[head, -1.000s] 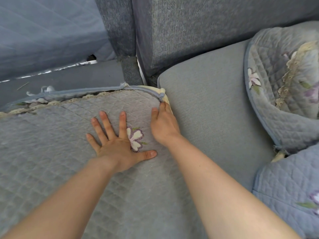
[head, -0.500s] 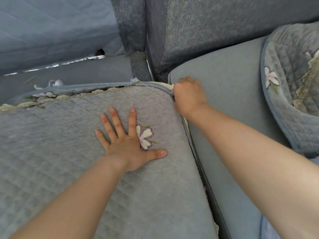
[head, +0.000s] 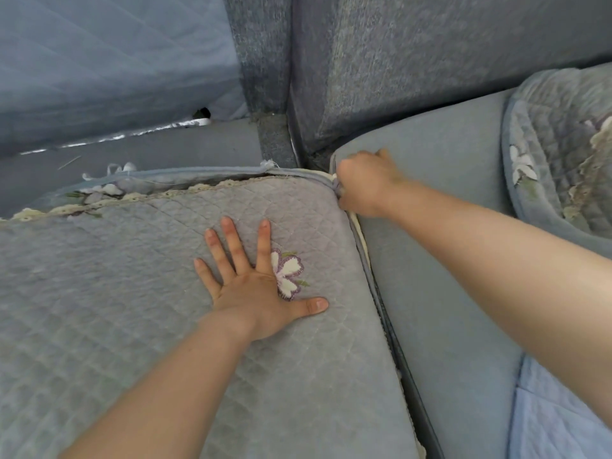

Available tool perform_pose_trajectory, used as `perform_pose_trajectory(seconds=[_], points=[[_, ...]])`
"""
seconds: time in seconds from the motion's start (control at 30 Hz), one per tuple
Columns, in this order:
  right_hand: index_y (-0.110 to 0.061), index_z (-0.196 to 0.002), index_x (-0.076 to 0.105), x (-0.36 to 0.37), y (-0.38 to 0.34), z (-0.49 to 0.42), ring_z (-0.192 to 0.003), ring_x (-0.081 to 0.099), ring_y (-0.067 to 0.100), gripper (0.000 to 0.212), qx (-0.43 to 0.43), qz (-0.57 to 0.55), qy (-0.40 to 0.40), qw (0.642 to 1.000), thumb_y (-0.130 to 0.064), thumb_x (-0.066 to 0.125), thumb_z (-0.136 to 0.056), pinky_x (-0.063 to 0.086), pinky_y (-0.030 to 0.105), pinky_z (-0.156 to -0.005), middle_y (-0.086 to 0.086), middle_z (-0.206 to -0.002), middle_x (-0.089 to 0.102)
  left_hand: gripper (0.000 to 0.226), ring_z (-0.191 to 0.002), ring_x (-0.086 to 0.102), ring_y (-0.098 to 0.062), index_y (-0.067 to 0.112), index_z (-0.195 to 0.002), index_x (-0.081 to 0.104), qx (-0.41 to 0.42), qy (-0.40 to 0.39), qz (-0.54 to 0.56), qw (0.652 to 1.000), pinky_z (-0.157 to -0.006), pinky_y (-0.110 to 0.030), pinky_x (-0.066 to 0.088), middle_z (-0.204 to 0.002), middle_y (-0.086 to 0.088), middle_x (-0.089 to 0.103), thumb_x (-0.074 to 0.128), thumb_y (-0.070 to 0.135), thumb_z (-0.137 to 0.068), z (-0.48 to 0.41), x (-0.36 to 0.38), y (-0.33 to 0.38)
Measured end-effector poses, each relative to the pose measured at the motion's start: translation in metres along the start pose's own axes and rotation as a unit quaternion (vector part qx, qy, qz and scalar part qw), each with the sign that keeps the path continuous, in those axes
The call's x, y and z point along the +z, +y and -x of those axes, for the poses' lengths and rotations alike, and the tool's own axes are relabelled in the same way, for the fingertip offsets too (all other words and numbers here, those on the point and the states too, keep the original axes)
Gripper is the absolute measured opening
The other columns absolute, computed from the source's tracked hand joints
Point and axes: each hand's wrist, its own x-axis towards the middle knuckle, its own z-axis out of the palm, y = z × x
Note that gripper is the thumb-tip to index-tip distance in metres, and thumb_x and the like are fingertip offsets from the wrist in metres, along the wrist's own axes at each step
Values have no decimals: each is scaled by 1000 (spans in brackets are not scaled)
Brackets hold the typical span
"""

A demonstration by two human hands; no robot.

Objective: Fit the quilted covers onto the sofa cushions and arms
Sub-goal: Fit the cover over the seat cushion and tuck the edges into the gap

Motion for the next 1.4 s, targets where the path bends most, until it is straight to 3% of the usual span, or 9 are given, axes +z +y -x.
perform_pose_trajectory(seconds=[0.23, 0.37, 0.47, 0.6, 0.83, 1.03, 1.13, 1.27, 1.4], points=[[-12, -108, 63, 18, -12, 7, -110, 48, 32, 22, 33, -12, 51, 998, -14, 55, -88, 34, 42, -90, 12, -114, 56, 133, -125, -48, -34, 43, -127, -48, 8, 47, -20, 999, -96, -55, -34, -138, -13, -50, 23, 104, -33, 1, 2, -5], [-18, -85, 57, 20, -14, -4, -107, 50, 28, 10, 40, -30, 59, 997, -9, 53, -86, 30, 40, -91, 9, -104, 61, 64, -130, 25, -31, 34, -135, 36, 94, 296, 12, 951, -106, -52, 15, -138, -11, 29, 33, 74, -84, -25, -34, -11], [-21, -60, 35, 21, -10, -14, -101, 48, 24, 33, 41, -26, 61, 997, -7, 57, -81, 26, 41, -88, 1, -71, 49, 50, -137, 31, -26, 36, -140, 41, 140, 184, 25, 973, -113, -43, 20, -149, 0, 38, 38, 56, -94, -79, -66, 8], [-21, -55, 38, 32, 3, -21, -99, 46, 23, 35, 27, -69, 75, 994, -10, 59, -81, 19, 39, -80, -4, -63, 35, 28, -100, 62, -16, 25, -106, 74, 139, -2, 107, 985, -86, -25, 44, -107, 0, 71, 63, 42, -88, -129, -98, 44], [-22, -61, 57, 36, 18, -29, -95, 48, 20, 20, 0, -138, 78, 987, -19, 60, -80, 7, 33, -69, -2, -69, 46, 23, -80, 56, -11, 19, -88, 76, 137, 29, 36, 990, -69, -21, 38, -89, 2, 70, 67, 41, -86, -172, -84, 59], [-32, -84, 73, 53, 25, -38, -101, 44, 11, 9, -51, -179, 109, 977, -38, 70, -78, 7, 32, -71, -11, -87, 57, 28, -112, 59, -21, 12, -114, 70, 88, -55, -41, 994, -90, -24, 43, -123, -6, 65, 65, 27, -90, -213, -69, 66], [-38, -88, 73, 60, 30, -43, -96, 43, 7, 15, -65, -218, 106, 968, -43, 73, -74, 10, 33, -74, -16, -81, 50, 27, -112, 58, -31, 3, -117, 66, 57, 1, -91, 994, -95, -36, 46, -124, -17, 61, 59, 14, -93, -226, -62, 69], [-37, -88, 75, 57, 33, -43, -91, 44, 2, 17, -49, -313, 83, 945, -36, 76, -71, 17, 33, -82, -23, -68, 49, 14, -100, 62, -31, 14, -94, 72, 58, 145, -37, 987, -79, -30, 46, -108, -13, 68, 63, 14, -83, -207, -75, 72], [-35, -96, 74, 52, 31, -38, -103, 51, 7, 19, -19, -317, 90, 944, -40, 67, -79, 18, 34, -87, -19, -83, 59, 22, -85, 62, -22, 30, -61, 63, 144, 105, 49, 983, -65, -26, 43, -78, 5, 67, 57, 43, -78, -157, -80, 70]])
